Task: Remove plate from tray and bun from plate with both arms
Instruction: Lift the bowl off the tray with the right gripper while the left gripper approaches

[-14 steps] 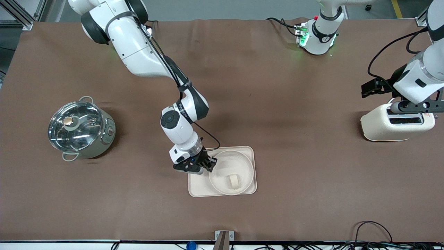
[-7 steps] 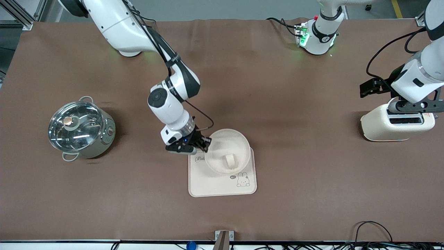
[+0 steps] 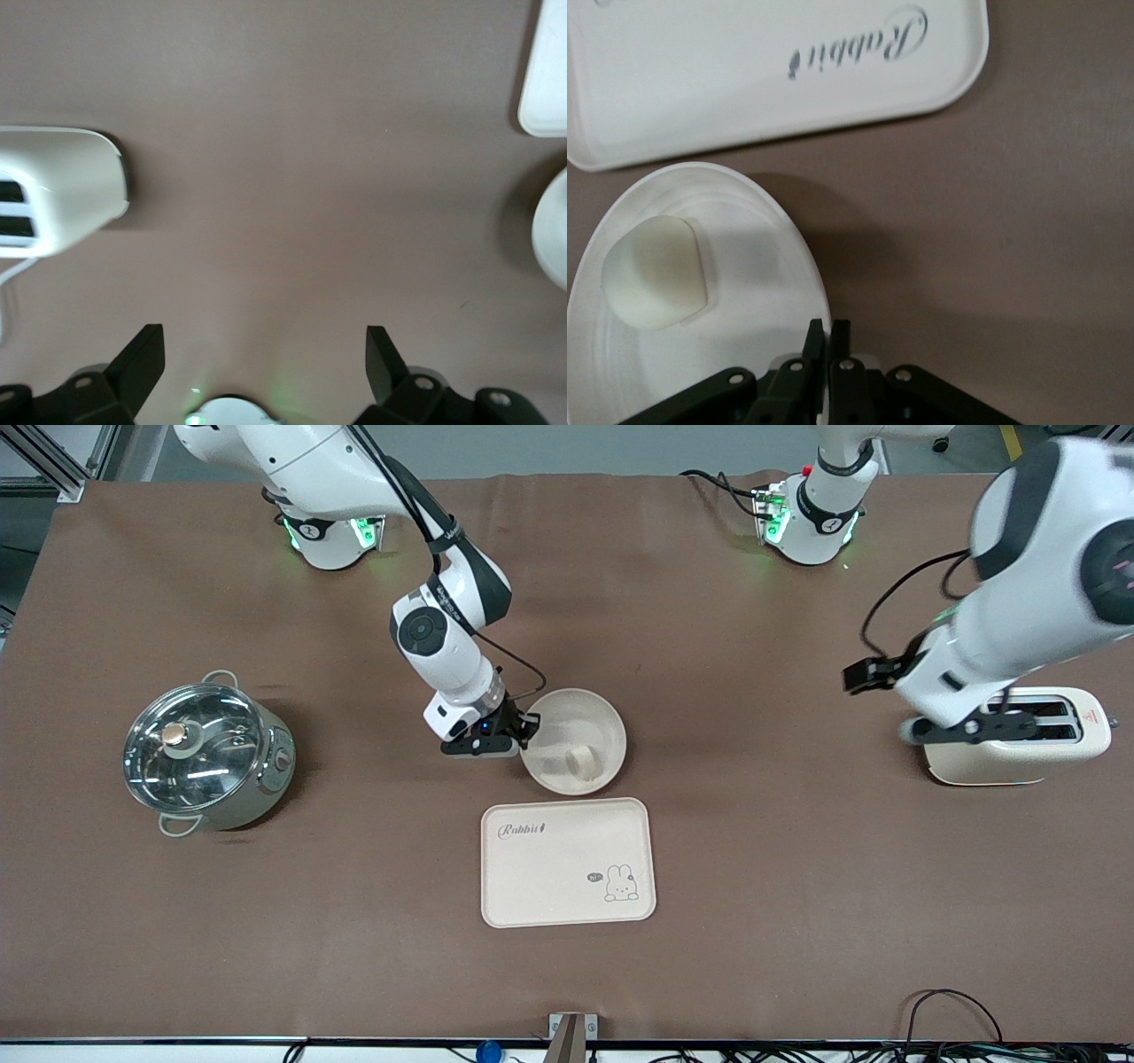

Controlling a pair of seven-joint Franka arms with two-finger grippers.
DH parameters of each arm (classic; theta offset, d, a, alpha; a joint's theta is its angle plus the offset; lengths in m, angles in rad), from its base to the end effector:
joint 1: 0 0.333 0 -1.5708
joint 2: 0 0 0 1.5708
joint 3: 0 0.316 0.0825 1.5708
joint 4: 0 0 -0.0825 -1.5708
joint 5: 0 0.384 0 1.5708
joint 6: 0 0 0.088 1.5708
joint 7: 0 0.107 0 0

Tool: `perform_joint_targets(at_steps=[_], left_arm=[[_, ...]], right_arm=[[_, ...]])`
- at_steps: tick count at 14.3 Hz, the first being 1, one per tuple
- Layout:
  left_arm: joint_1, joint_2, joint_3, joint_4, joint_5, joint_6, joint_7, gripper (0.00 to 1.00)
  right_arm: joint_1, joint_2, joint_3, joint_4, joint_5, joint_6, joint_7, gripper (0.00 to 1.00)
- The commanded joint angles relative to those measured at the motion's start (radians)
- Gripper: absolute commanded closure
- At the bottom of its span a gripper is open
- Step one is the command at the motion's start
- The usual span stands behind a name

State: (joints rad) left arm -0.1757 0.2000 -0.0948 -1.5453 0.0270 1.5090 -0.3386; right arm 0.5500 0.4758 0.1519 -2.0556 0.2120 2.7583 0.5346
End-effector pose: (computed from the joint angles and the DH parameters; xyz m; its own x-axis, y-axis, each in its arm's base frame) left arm 0.5768 -0.1521 0.5167 0.9733 0.0739 -0.2174 0.0566 -0.9948 -0.0848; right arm 0.4773 0.3883 0.2262 0.9953 -0.0558 0.0789 -0.0329 -0.9634 -0.2662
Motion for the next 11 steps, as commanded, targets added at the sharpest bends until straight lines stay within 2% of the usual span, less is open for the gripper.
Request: perform_joint_targets(at_steps=[1, 4, 5, 6, 7, 8, 9, 11], left_arm=[[-0.065, 0.067, 0.001, 0.004, -0.002, 0.048, -0.178, 0.0], [-0.128, 0.134, -0.017, -0.009, -0.015, 0.169, -0.435, 0.0], [-0.148, 0.156, -0.02, -0.009, -0.013, 0.207, -0.498, 0.0], [-0.177, 0.182, -0.02, -0.009, -0.015, 0.248, -0.576, 0.0], [-0.204, 0.206, -0.02, -0.007, -0.015, 0.288, -0.65, 0.0], [-0.229, 0.228, -0.02, -0.007, -0.015, 0.328, -0.718, 0.0], [-0.249, 0.246, -0.02, -0.007, -0.013, 0.361, -0.773, 0.0], [-0.289, 0.278, -0.02, -0.007, -0.013, 0.422, -0.873, 0.0]], right_arm=[[-0.007, -0.104, 0.011, -0.141, 0.013, 0.036, -0.033, 1.0], [-0.013, -0.112, 0.009, -0.155, 0.013, 0.044, -0.053, 0.99], [-0.012, -0.109, 0.009, -0.153, 0.013, 0.046, -0.044, 0.86], [-0.015, -0.108, 0.009, -0.153, 0.015, 0.044, -0.039, 0.48], [-0.015, -0.106, 0.009, -0.153, 0.015, 0.044, -0.032, 0.23], [-0.016, -0.106, 0.009, -0.152, 0.015, 0.04, -0.015, 0.08], [-0.021, -0.106, 0.009, -0.147, 0.015, 0.037, -0.005, 0.0], [-0.044, -0.112, 0.008, -0.127, 0.015, 0.02, -0.015, 0.0]])
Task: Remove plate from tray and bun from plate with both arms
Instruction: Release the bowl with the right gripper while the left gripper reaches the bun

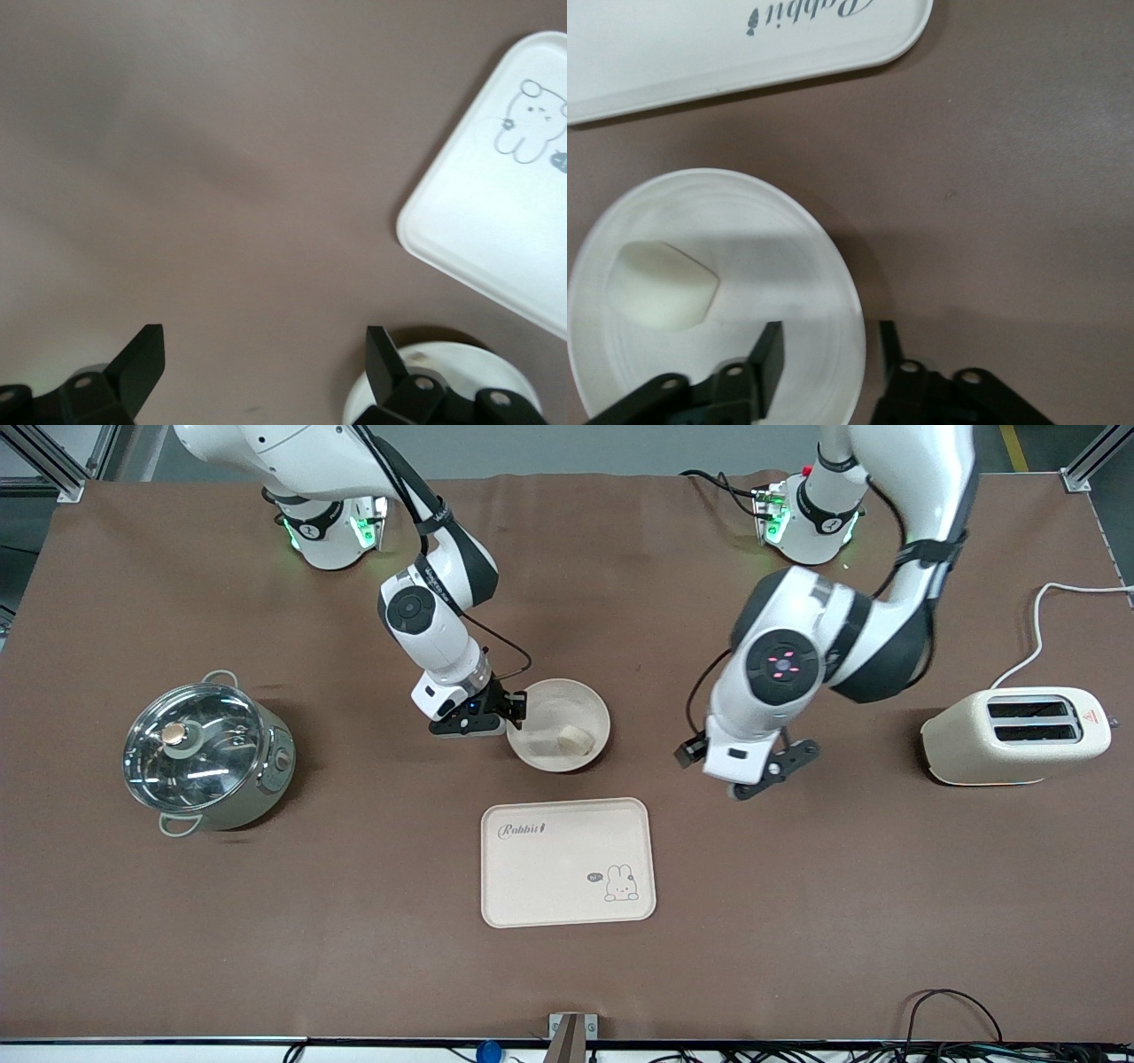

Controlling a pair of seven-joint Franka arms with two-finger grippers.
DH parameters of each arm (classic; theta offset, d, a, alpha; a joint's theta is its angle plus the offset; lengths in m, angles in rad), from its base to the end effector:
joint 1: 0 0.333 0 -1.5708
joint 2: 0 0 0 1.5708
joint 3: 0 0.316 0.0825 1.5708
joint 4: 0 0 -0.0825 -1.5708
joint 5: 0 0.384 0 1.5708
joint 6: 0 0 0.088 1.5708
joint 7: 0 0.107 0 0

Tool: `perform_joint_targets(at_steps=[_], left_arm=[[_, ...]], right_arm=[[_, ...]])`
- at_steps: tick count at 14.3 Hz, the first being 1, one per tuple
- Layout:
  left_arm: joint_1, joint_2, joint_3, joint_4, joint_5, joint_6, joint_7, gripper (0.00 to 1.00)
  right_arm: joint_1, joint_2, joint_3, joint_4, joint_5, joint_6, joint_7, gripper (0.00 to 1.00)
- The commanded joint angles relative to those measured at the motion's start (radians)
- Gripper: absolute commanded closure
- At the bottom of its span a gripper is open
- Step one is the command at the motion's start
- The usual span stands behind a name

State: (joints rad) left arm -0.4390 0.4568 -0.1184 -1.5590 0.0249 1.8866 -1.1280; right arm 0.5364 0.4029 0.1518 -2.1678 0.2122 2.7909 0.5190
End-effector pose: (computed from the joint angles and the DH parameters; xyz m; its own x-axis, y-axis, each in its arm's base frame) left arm 0.5739 -0.3436 0.3737 0.8369 0.5414 -0.0806 0.5335 -0.8397 -0.1008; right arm 0.4589 0.3637 0.2291 0.9948 -0.0518 0.0873 -0.0286 -0.9683 -0.2483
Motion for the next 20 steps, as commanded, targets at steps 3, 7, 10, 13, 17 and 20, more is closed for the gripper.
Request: perform_joint_targets(at_steps=[3, 7, 10, 13, 17, 20], left_arm=[[-0.098, 0.077, 0.003, 0.016, -0.011, 0.153, -0.238, 0.0], [-0.2, 0.166, 0.003, 0.017, -0.006, 0.279, -0.448, 0.01], [-0.25, 0.226, 0.006, 0.027, 0.004, 0.356, -0.642, 0.02], [-0.285, 0.249, 0.006, 0.027, 0.003, 0.367, -0.69, 0.08], [-0.288, 0.284, 0.006, 0.027, 0.003, 0.397, -0.704, 0.16], [-0.287, 0.298, 0.006, 0.02, 0.003, 0.401, -0.705, 0.24]], right_arm=[[-0.119, -0.107, 0.003, 0.066, 0.015, -0.277, -0.002, 0.0], [-0.288, -0.153, -0.005, 0.277, 0.0, -0.731, -0.014, 0.0], [-0.4, -0.19, -0.015, 0.4, -0.056, -0.916, -0.102, 0.0], [-0.489, -0.225, -0.017, 0.508, -0.117, -1.052, -0.222, 0.0], [-0.572, -0.248, -0.038, 0.649, -0.193, -1.215, -0.373, 0.0], [-0.57, -0.266, -0.069, 0.73, -0.295, -1.277, -0.473, 0.0]])
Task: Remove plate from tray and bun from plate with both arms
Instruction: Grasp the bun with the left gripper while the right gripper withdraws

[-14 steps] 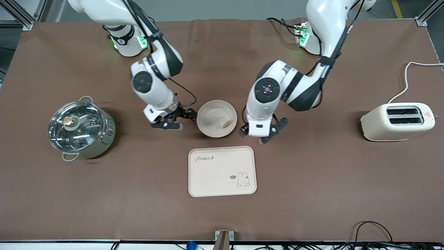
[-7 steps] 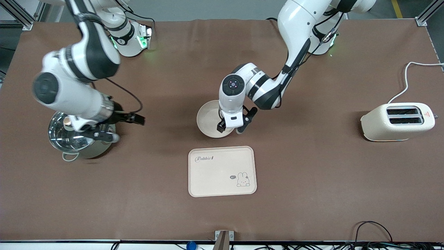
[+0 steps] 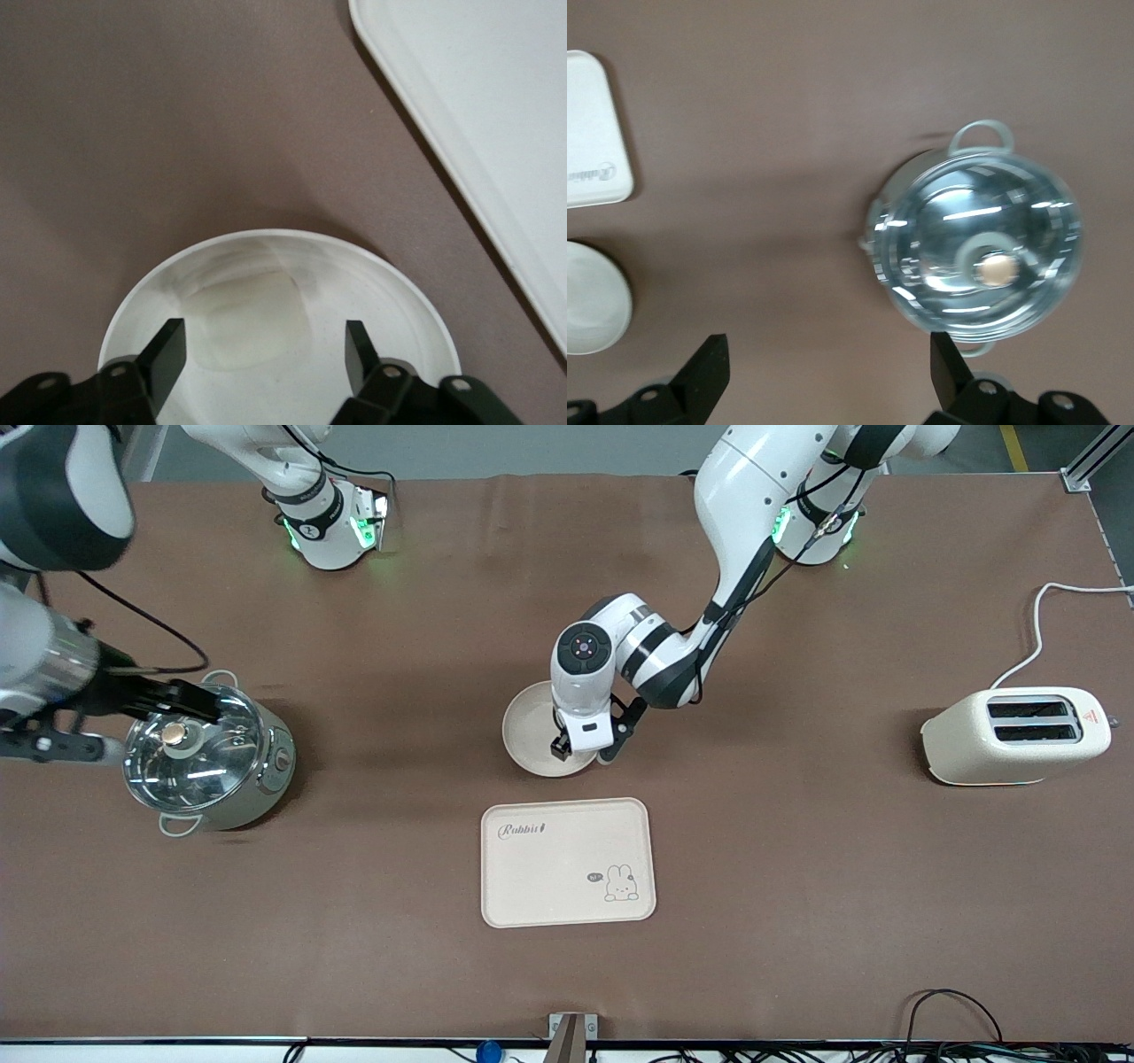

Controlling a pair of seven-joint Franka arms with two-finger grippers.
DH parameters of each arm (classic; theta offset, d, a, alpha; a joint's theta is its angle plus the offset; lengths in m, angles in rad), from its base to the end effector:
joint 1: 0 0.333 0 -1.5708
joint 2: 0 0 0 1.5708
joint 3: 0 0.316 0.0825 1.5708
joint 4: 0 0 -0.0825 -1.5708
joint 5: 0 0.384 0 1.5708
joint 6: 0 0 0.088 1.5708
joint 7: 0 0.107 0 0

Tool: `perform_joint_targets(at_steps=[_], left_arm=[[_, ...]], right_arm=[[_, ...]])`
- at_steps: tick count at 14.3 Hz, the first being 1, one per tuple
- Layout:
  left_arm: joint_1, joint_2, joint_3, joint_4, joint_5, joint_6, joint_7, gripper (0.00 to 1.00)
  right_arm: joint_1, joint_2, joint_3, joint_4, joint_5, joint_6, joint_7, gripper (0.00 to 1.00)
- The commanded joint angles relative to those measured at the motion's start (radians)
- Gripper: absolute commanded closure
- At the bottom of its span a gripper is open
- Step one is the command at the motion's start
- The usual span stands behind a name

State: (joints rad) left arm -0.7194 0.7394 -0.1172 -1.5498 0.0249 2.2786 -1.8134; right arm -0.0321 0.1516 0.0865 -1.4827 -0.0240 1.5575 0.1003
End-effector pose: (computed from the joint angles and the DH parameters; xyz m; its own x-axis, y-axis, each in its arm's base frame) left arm 0.4815 -0.5145 0.2151 0.5467 0.8354 -0.0568 0.8359 -0.5485 -0.0203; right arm 0.5966 0.0261 0.5778 0.9961 -0.0463 -0.0747 -0.0451 -0.9988 0.0185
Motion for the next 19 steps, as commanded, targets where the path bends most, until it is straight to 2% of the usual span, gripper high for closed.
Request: perform_joint_targets(at_steps=[1, 4, 5, 7, 9, 10, 12, 16, 19], left_arm=[[-0.006, 0.029, 0.005, 0.014, 0.0, 0.01, -0.038, 0.29], [-0.005, 0.032, 0.004, 0.011, 0.004, 0.01, -0.06, 0.42], [-0.006, 0.032, 0.005, 0.01, 0.004, 0.01, -0.06, 0.5], [-0.003, 0.032, 0.004, 0.008, 0.004, 0.01, -0.058, 0.72], [-0.003, 0.029, 0.004, 0.01, 0.003, 0.009, -0.057, 0.94], [-0.003, 0.025, 0.004, 0.011, 0.003, 0.007, -0.056, 1.0], [-0.002, 0.011, 0.004, 0.013, 0.004, -0.008, -0.05, 1.0], [0.026, -0.106, 0.014, 0.016, 0.006, -0.126, -0.015, 1.0], [0.142, -0.208, 0.014, 0.014, 0.006, -0.25, 0.092, 1.0]], right_arm=[[-0.002, -0.015, -0.02, 0.077, -0.069, -0.077, -0.077, 0.0], [0.012, -0.036, -0.045, 0.108, -0.068, -0.143, -0.09, 0.0], [0.015, -0.038, -0.045, 0.108, -0.07, -0.146, -0.09, 0.0], [0.034, -0.053, -0.059, 0.107, -0.07, -0.152, -0.093, 0.0], [0.078, -0.063, -0.114, 0.107, -0.068, -0.162, -0.117, 0.0], [0.102, -0.069, -0.152, 0.108, -0.057, -0.162, -0.132, 0.0], [0.113, -0.075, -0.165, 0.107, -0.057, -0.163, -0.137, 0.0], [0.107, -0.081, -0.165, 0.105, -0.056, -0.185, -0.163, 0.0], [0.109, -0.081, -0.159, 0.105, -0.056, -0.195, -0.163, 0.0]])
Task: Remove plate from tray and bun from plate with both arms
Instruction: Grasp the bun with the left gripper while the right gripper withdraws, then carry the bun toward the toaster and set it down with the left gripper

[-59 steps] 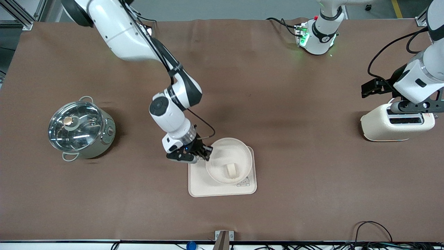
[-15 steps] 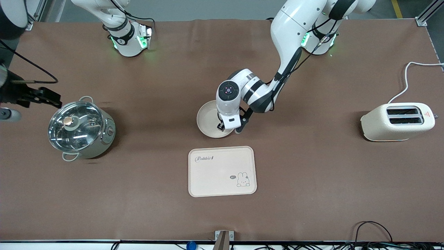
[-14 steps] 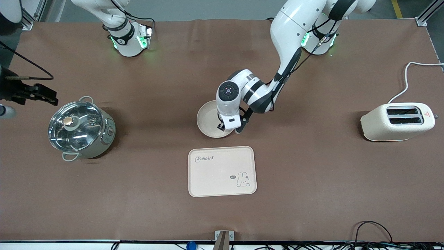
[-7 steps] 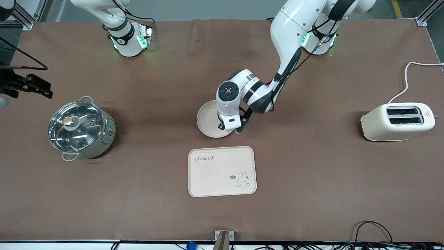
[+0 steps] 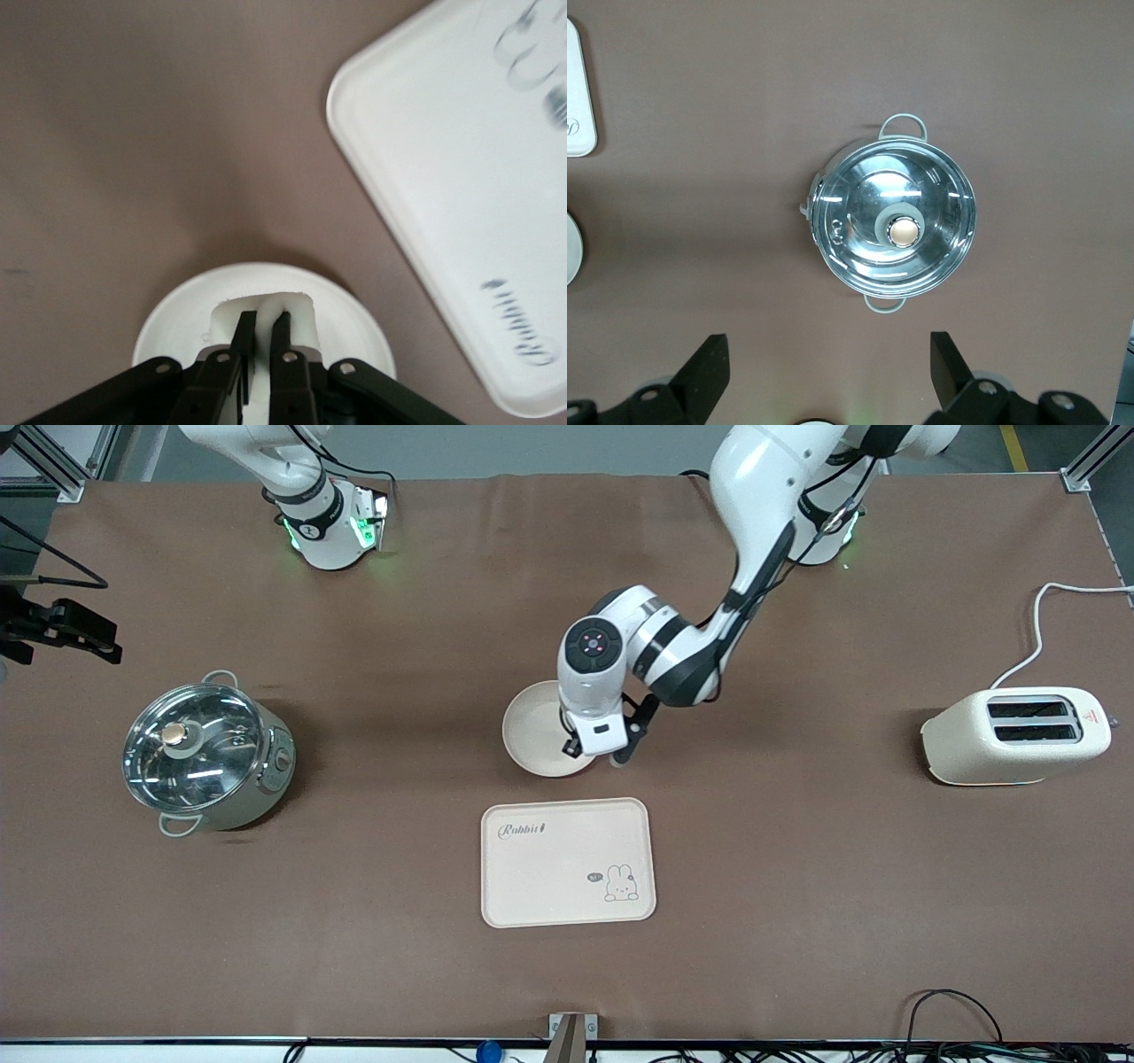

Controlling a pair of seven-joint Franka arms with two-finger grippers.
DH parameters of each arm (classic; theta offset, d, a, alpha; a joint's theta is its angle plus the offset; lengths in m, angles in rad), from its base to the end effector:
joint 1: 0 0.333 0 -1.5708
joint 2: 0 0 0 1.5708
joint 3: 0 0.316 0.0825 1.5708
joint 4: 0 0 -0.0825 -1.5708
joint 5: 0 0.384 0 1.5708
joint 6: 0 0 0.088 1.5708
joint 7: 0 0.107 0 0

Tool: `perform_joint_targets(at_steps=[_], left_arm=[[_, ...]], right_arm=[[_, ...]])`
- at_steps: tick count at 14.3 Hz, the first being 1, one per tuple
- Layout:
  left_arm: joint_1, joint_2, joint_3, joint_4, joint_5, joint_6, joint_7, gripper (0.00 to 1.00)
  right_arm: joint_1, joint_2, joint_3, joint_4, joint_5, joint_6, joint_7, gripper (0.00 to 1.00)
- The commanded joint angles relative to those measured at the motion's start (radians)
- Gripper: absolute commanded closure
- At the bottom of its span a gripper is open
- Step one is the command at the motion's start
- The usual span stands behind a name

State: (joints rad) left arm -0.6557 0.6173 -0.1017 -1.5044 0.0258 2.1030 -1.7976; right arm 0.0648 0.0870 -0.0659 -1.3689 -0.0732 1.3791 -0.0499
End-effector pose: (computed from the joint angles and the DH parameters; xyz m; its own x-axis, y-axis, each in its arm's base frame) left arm 0.5222 -0.4761 0.3053 0.5012 0.8647 -0.0323 0.8646 -0.5020 -0.0235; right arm 0.5611 -0.0075 0.6537 0.9962 0.0345 -0.0798 0.0405 -0.9964 0.0745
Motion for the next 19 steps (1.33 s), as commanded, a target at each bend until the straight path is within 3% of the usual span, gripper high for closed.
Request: perform_joint_targets(at_steps=[1, 3, 8, 12, 16, 17, 18, 19], left_arm=[[0.125, -0.099, -0.001, -0.037, 0.005, -0.112, 0.12, 1.0], [0.249, -0.099, 0.0, -0.071, 0.052, -0.167, 0.223, 1.0], [0.497, -0.048, -0.006, -0.085, 0.069, -0.155, 0.47, 1.0], [0.579, 0.036, -0.007, -0.083, 0.062, -0.1, 0.552, 0.95], [0.587, 0.085, -0.009, -0.083, 0.057, -0.061, 0.555, 0.57], [0.587, 0.085, -0.007, -0.082, 0.057, -0.06, 0.555, 0.38], [0.587, 0.078, -0.007, -0.082, 0.057, -0.063, 0.555, 0.1], [0.587, 0.071, -0.009, -0.077, 0.059, -0.069, 0.557, 0.0]], right_arm=[[0.012, -0.018, -0.006, -0.007, -0.007, -0.021, -0.013, 0.0], [0.01, -0.026, -0.011, -0.009, -0.007, -0.021, -0.013, 0.0], [0.006, -0.026, -0.012, -0.012, -0.007, -0.018, -0.015, 0.0], [0.006, -0.026, -0.012, -0.012, -0.005, -0.018, -0.015, 0.0], [0.006, -0.026, -0.012, -0.01, -0.005, -0.018, -0.015, 0.0], [0.006, -0.026, -0.012, -0.01, -0.005, -0.018, -0.016, 0.0], [0.007, -0.026, -0.012, -0.012, -0.003, -0.02, -0.016, 0.0], [0.006, -0.026, -0.012, -0.012, -0.003, -0.021, -0.016, 0.0]])
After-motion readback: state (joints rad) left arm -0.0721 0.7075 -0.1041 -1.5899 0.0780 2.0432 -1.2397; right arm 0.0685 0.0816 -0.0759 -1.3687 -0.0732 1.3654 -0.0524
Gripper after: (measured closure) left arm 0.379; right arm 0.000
